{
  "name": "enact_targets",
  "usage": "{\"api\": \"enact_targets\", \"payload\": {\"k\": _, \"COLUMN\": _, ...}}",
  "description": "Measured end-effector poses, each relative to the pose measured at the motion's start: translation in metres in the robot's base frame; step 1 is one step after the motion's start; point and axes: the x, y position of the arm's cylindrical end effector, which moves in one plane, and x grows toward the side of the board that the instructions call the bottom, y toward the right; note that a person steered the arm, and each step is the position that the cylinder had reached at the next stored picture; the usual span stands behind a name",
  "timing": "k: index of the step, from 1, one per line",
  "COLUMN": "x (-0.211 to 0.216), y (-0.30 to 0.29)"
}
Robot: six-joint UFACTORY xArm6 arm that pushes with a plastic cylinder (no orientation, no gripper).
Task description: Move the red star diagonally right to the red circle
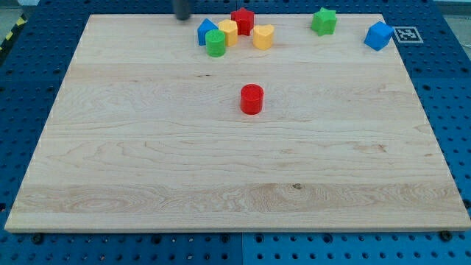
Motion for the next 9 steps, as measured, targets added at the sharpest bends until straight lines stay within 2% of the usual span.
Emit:
{"api": "enact_targets", "payload": {"k": 2, "x": 0.018, "y": 0.040}}
{"api": "enact_targets", "payload": {"k": 3, "x": 0.018, "y": 0.080}}
{"api": "enact_targets", "payload": {"k": 6, "x": 0.018, "y": 0.102}}
{"api": "enact_targets", "payload": {"k": 7, "x": 0.018, "y": 0.131}}
{"api": "enact_targets", "payload": {"k": 9, "x": 0.033, "y": 0.137}}
